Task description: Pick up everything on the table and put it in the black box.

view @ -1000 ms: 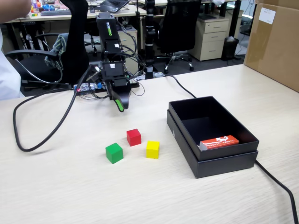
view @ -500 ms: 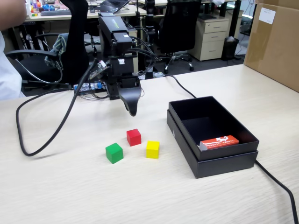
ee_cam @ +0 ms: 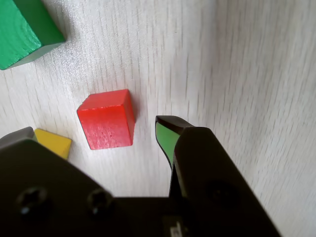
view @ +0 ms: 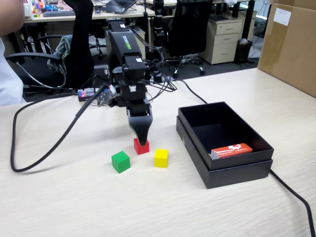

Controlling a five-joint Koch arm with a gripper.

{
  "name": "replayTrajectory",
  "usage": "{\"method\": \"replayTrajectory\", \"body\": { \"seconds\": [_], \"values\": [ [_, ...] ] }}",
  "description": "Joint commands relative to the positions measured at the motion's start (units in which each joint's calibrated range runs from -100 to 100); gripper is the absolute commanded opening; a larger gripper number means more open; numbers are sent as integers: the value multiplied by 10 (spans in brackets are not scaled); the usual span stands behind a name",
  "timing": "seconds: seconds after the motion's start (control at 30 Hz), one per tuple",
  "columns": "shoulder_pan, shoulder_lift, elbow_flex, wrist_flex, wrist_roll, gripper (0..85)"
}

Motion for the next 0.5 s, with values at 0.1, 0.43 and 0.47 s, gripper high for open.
{"method": "replayTrajectory", "body": {
  "seconds": [0.1, 0.43, 0.47],
  "values": [
    [-2, 35, 58, -8, -3, 469],
    [-2, 87, 77, -10, -2, 351],
    [-2, 91, 79, -10, -2, 328]
  ]
}}
